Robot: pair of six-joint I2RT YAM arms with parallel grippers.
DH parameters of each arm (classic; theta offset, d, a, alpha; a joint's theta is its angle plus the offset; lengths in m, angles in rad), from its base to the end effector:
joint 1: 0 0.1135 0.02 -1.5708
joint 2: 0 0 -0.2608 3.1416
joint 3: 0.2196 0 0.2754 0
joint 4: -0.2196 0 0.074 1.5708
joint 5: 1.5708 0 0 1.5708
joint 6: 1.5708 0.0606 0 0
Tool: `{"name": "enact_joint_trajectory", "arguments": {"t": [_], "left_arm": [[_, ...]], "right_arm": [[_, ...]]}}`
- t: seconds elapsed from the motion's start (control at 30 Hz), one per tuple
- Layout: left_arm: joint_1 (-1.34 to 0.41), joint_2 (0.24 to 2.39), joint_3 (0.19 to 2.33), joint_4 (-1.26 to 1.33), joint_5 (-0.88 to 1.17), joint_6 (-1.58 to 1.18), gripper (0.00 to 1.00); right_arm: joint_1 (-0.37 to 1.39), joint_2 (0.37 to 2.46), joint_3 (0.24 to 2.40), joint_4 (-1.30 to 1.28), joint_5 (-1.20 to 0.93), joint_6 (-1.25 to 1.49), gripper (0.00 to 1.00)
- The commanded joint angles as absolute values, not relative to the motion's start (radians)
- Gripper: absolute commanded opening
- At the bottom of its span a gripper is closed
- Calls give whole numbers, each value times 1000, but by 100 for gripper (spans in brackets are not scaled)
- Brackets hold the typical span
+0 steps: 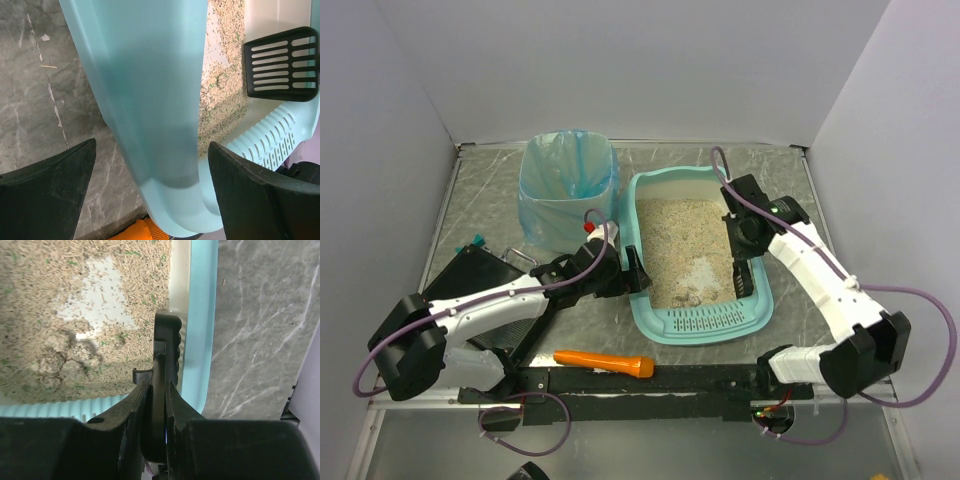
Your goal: Clean the litter box
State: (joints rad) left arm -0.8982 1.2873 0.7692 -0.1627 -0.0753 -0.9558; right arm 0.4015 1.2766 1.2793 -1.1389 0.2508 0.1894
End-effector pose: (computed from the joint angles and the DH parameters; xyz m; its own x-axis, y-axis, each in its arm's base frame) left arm 0.1996 -0.2433 0.1983 -0.8336 -0.2607 -0.4870 0.1087 0.7869 -0.6074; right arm 0.2534 0.0912 0.3034 -0.8731 -0.1726 -0.4559 -0.1201 0.9826 -0.1418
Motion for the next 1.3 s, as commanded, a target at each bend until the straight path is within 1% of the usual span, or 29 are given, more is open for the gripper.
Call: {"name": "enact_joint_trajectory", "arguments": {"t": [0.0, 0.1, 0.17, 0.33, 0.5, 0.57, 0.7, 0.93, 1.03, 1.13, 1.27], "left_arm": [[-899, 1295, 812, -137, -68, -945, 97], [-899, 1301, 798, -117, -45, -963, 97], [-897, 1307, 785, -95, -26, -973, 97], [-900, 1322, 776, -89, -8, -992, 99], [-899, 1316, 762, -77, 17, -994, 99], [-900, 1318, 764, -81, 18, -993, 97], [-900, 1325, 769, -86, 18, -991, 96], [-900, 1335, 762, -87, 6, -994, 95], [-899, 1351, 770, -87, 17, -982, 95], [-899, 1373, 792, -101, 21, -966, 95], [-900, 1381, 799, -113, 18, -957, 96]], "right_arm": [[407, 1328, 1270, -1230, 295, 186, 0], [408, 1345, 1204, -1191, 232, 181, 0], [410, 1327, 1155, -1140, 144, 172, 0], [411, 1208, 1086, -1065, -67, 175, 0], [407, 1143, 1039, -994, -169, 192, 0], [407, 1144, 1003, -980, -187, 202, 0], [390, 1173, 989, -979, -147, 238, 0], [327, 1213, 1081, -1086, -55, 268, 0], [288, 1201, 1091, -1085, -93, 256, 0], [281, 1175, 1062, -1031, -213, 200, 0], [259, 1161, 1042, -1009, -224, 199, 0]]}}
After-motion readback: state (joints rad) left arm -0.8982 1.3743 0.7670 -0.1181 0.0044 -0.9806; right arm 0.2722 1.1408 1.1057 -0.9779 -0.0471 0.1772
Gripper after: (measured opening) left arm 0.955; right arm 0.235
